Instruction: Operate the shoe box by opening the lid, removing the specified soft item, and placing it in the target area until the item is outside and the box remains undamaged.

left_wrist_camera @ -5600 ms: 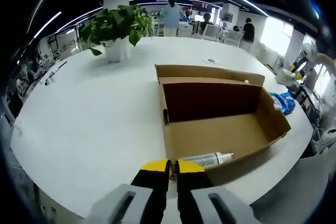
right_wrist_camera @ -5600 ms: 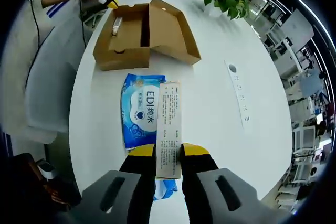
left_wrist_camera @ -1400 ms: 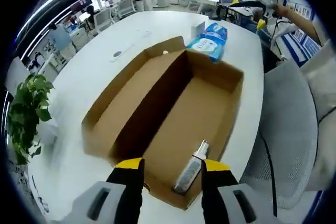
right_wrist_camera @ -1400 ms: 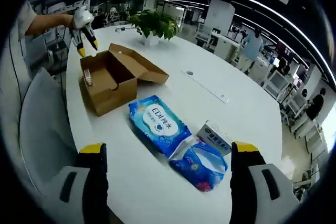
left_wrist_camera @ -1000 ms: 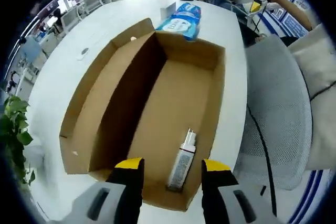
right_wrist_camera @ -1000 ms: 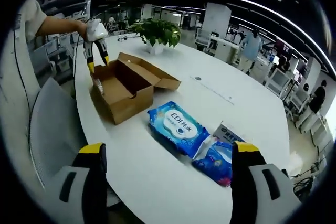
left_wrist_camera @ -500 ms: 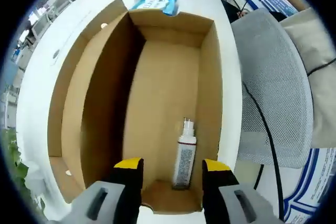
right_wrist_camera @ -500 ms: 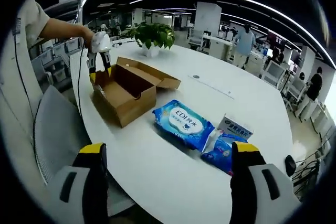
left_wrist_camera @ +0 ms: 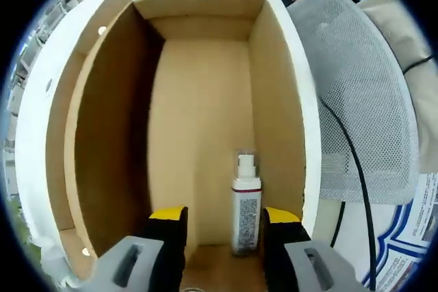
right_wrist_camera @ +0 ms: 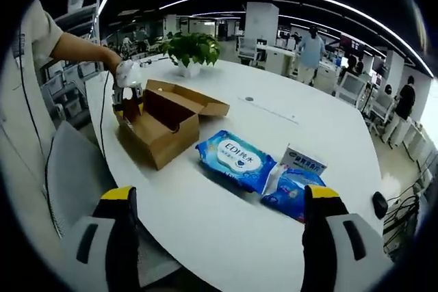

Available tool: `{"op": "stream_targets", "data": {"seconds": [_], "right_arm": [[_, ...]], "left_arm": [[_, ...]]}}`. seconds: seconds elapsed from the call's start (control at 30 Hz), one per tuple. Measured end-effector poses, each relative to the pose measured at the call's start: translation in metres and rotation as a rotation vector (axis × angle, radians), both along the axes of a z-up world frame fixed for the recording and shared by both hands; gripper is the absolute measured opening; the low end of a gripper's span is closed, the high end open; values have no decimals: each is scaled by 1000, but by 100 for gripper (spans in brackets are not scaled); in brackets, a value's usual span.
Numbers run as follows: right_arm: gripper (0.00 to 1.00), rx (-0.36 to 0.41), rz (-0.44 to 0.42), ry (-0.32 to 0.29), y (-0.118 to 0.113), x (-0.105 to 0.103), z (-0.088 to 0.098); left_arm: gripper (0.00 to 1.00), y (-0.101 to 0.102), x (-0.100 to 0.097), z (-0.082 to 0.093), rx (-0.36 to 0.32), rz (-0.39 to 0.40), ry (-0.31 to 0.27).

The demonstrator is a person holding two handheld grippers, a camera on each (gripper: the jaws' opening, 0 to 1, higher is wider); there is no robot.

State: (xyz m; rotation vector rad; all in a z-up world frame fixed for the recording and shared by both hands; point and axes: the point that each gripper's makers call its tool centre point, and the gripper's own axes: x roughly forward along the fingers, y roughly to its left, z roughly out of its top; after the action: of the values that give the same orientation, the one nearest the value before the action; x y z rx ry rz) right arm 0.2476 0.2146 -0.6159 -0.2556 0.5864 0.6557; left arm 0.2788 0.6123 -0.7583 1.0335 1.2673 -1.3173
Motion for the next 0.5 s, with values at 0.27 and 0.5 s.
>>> {"op": "stream_targets", "data": {"seconds": [0.27,0.5], "right_arm": [[96,5,0,13,2,2,-1],[96,11,6,17,5,2,-2]], "left_arm": [[45,0,1,-5,0,0,-14],[47,1,5,-4,-9,4,-39]]}}
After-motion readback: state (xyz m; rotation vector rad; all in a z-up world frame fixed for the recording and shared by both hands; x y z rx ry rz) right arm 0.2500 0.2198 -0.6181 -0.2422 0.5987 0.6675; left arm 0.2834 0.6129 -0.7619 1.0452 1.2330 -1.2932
